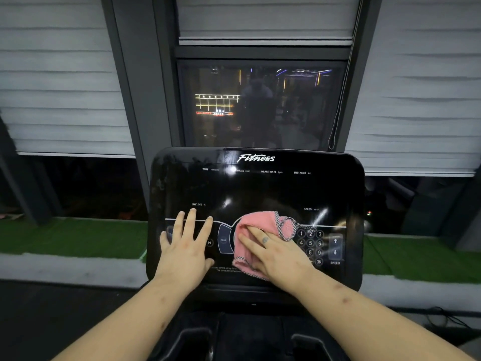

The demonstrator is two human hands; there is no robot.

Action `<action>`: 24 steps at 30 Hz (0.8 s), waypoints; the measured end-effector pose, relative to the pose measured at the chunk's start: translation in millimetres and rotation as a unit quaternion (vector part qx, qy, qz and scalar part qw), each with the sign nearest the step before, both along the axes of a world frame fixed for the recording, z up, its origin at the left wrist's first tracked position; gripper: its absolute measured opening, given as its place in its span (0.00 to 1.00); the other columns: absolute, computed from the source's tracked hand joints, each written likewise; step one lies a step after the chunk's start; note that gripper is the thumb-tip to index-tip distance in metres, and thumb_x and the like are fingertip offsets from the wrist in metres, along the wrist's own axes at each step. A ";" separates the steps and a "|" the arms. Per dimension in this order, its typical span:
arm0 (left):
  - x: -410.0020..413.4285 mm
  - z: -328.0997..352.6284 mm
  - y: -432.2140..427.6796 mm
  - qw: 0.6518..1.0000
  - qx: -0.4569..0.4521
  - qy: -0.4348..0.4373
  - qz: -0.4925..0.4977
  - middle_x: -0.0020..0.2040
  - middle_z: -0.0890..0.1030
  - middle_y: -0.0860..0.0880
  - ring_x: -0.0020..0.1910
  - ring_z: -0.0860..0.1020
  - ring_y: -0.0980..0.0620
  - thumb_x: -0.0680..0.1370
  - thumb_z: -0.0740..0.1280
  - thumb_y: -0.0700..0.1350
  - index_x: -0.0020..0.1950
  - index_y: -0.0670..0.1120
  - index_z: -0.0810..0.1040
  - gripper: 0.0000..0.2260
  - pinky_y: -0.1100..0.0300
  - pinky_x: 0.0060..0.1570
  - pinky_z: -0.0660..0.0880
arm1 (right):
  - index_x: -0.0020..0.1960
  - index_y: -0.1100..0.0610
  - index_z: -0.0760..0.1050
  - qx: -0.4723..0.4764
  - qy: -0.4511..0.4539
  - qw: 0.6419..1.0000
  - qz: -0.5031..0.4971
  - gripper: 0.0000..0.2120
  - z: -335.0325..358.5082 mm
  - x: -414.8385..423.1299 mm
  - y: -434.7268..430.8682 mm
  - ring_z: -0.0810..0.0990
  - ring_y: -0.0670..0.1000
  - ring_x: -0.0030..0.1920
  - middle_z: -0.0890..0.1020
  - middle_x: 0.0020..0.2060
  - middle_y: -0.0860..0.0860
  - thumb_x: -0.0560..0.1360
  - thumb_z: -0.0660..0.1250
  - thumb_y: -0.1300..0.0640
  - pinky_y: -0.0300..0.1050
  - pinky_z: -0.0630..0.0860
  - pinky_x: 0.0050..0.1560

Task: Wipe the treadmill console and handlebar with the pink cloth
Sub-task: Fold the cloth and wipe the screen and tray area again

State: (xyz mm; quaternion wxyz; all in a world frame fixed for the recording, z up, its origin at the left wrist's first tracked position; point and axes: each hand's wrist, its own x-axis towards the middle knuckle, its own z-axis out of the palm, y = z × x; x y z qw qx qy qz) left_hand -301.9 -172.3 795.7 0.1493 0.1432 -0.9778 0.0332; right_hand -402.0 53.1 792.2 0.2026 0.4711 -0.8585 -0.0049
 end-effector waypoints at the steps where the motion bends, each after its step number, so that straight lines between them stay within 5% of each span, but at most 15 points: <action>1: 1.1 -2.8 1.4 1.000 -0.001 -0.005 0.001 0.84 0.36 0.44 0.82 0.36 0.40 0.78 0.69 0.62 0.84 0.57 0.40 0.46 0.33 0.77 0.54 | 0.71 0.48 0.78 0.014 -0.002 1.000 0.003 0.37 -6.0 -0.2 6.2 0.85 0.46 0.55 0.81 0.67 0.50 0.85 0.36 0.36 0.40 0.79 0.35; 5: 7.5 -8.2 0.9 1.000 0.009 -0.009 0.002 0.84 0.35 0.44 0.82 0.36 0.40 0.79 0.69 0.61 0.84 0.57 0.40 0.45 0.32 0.77 0.53 | 0.79 0.44 0.66 0.073 0.003 0.997 0.023 0.27 -31.0 -15.9 49.3 0.84 0.47 0.59 0.76 0.73 0.47 0.83 0.51 0.39 0.44 0.81 0.36; 8: 11.8 -10.5 -2.4 1.000 0.013 -0.010 0.011 0.83 0.35 0.44 0.82 0.35 0.41 0.79 0.68 0.62 0.84 0.57 0.40 0.45 0.33 0.77 0.54 | 0.83 0.42 0.57 0.077 -0.005 0.997 0.021 0.33 -41.9 -32.3 75.8 0.82 0.48 0.64 0.73 0.75 0.46 0.81 0.64 0.42 0.47 0.83 0.47; 12: 15.8 -14.5 -4.3 0.999 0.023 -0.015 0.018 0.83 0.35 0.45 0.82 0.35 0.41 0.79 0.69 0.61 0.84 0.58 0.39 0.45 0.34 0.78 0.53 | 0.83 0.37 0.41 0.118 -0.030 0.992 0.031 0.31 -30.2 -30.8 72.3 0.71 0.50 0.75 0.57 0.83 0.45 0.82 0.45 0.39 0.51 0.81 0.55; 14: 18.5 -18.0 -6.0 0.999 0.024 -0.019 0.022 0.83 0.35 0.45 0.82 0.35 0.41 0.79 0.69 0.61 0.83 0.58 0.38 0.46 0.34 0.77 0.54 | 0.83 0.40 0.51 0.118 -0.004 0.993 0.027 0.31 -26.1 -28.4 56.7 0.78 0.49 0.68 0.63 0.81 0.47 0.80 0.47 0.38 0.48 0.82 0.47; 17: 24.3 -25.8 -12.1 0.999 0.027 -0.017 0.025 0.83 0.36 0.44 0.82 0.36 0.41 0.79 0.69 0.61 0.84 0.58 0.38 0.46 0.34 0.77 0.55 | 0.78 0.44 0.67 0.095 0.017 0.994 0.042 0.32 -23.7 -25.6 27.0 0.84 0.48 0.55 0.75 0.73 0.49 0.76 0.64 0.38 0.42 0.78 0.34; 22: 34.9 -35.6 -35.7 0.998 0.050 0.006 0.036 0.85 0.42 0.44 0.83 0.40 0.41 0.79 0.68 0.61 0.85 0.57 0.44 0.43 0.35 0.78 0.56 | 0.84 0.42 0.51 0.093 0.003 0.993 0.068 0.31 -27.4 -9.2 -20.6 0.71 0.51 0.74 0.57 0.83 0.48 0.83 0.56 0.42 0.50 0.78 0.51; 24: 38.9 -41.4 -45.4 0.998 0.047 0.010 0.034 0.85 0.43 0.44 0.83 0.42 0.42 0.80 0.67 0.61 0.85 0.57 0.46 0.41 0.34 0.77 0.56 | 0.83 0.42 0.53 0.073 0.006 0.994 0.079 0.30 -31.5 -8.0 -26.7 0.73 0.50 0.73 0.58 0.83 0.49 0.83 0.54 0.42 0.49 0.79 0.48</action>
